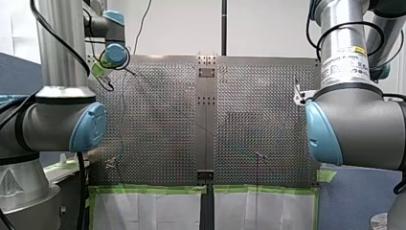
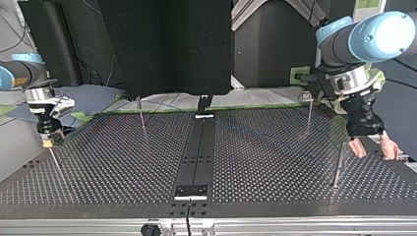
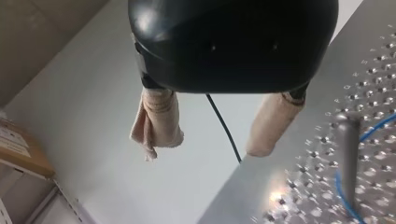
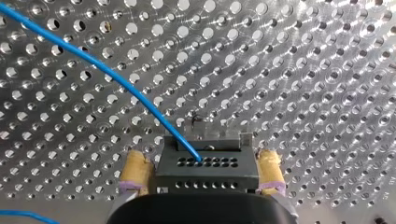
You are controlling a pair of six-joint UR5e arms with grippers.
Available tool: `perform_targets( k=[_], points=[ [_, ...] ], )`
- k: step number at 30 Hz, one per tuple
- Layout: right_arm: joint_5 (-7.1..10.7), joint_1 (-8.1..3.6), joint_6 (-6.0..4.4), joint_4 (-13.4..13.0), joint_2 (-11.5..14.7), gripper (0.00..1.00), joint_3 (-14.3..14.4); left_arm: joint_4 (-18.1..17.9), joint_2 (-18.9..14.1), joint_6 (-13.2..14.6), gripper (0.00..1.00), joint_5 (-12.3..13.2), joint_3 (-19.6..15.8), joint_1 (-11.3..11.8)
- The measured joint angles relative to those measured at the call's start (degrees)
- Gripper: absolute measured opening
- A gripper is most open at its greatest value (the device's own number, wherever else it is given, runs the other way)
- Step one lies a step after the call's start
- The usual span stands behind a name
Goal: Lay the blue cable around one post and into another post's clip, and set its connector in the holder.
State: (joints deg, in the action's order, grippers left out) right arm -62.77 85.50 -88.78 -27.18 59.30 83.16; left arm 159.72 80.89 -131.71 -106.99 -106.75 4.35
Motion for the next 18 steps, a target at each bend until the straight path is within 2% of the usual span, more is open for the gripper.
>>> perform_targets(
  k=[9,18],
  points=[
    [0.0,0.08,0.11,0.2,0.0,0.99,-0.01,5.52,-0.02,5.51,1.0,-5.18,5.51,-2.01],
    [-0.08,0.17,0.19,0.28,0.0,0.99,0.01,11.18,0.0,11.16,1.0,-6.06,11.08,-3.12]
  ],
)
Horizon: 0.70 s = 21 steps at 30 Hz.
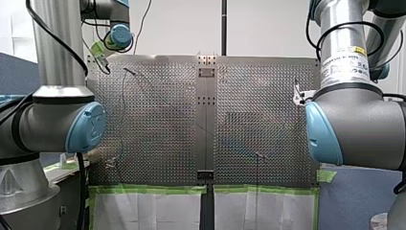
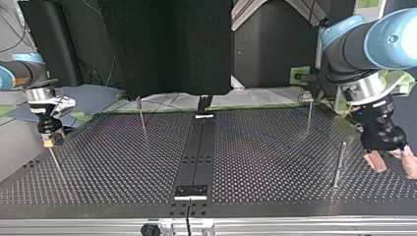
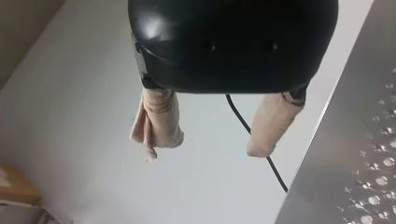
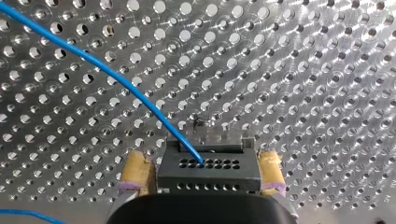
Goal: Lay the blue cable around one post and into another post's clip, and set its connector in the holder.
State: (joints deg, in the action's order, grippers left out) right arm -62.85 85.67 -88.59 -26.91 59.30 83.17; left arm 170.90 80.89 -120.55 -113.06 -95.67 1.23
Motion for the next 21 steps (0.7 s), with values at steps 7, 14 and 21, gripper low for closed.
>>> perform_targets(
  k=[7,14,21],
  points=[
    [-0.01,-0.02,-0.01,-0.02,0.01,0.99,-0.01,4.47,0.0,4.5,1.0,-0.2,1.32,-0.53],
    [0.0,-0.03,-0.02,-0.09,0.01,0.99,0.0,8.79,0.09,8.8,1.0,-0.25,1.33,-0.83],
    [0.0,-0.09,0.03,-0.01,0.0,0.99,0.0,13.12,0.16,13.13,1.0,-0.19,1.33,-0.95]
  ],
)
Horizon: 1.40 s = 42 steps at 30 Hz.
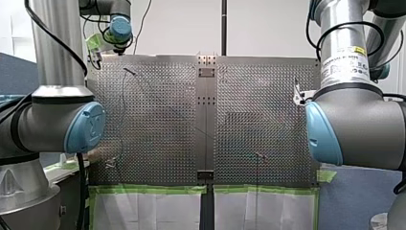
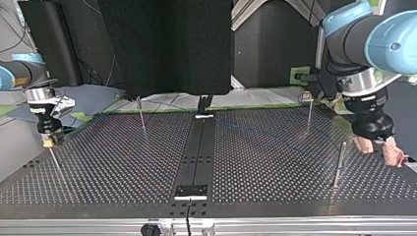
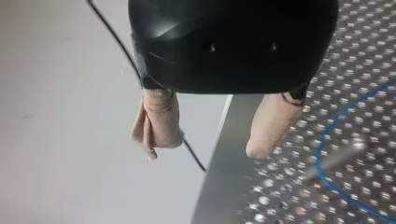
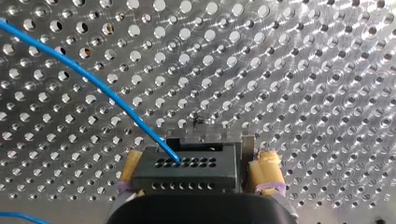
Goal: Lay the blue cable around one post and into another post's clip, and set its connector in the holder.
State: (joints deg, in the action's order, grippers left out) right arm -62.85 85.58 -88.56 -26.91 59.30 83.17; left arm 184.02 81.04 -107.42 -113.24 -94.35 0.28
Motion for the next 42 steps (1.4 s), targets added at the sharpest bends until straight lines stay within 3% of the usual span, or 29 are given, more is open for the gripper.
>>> perform_targets(
  k=[18,42],
  points=[
    [0.0,-0.11,-0.05,-0.07,0.0,0.99,0.0,10.22,0.06,10.51,1.0,-0.08,0.01,-0.04],
    [0.0,-0.1,-0.05,0.15,0.0,0.99,-0.01,10.95,0.04,24.63,1.0,-0.05,-0.01,-0.45]
  ],
)
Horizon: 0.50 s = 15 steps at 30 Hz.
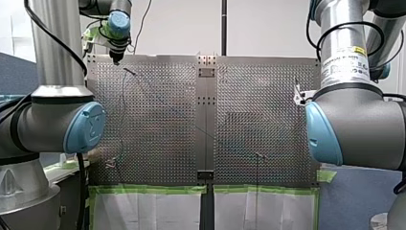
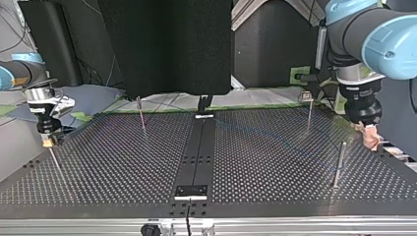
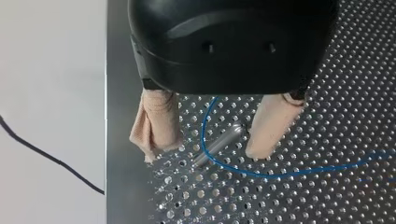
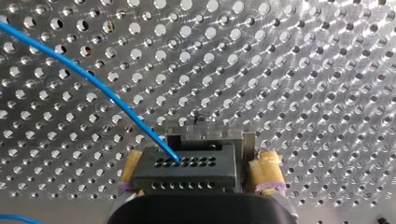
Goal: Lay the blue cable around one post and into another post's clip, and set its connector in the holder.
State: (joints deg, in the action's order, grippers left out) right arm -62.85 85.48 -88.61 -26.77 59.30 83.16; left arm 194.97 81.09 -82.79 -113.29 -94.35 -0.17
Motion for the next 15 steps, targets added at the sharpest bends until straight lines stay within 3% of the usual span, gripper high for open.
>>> perform_targets(
  k=[15],
  points=[
    [0.0,0.0,0.0,-0.04,0.0,0.99,-0.01,-0.02,0.01,1.44,1.0,-0.04,0.01,-0.02]
  ],
)
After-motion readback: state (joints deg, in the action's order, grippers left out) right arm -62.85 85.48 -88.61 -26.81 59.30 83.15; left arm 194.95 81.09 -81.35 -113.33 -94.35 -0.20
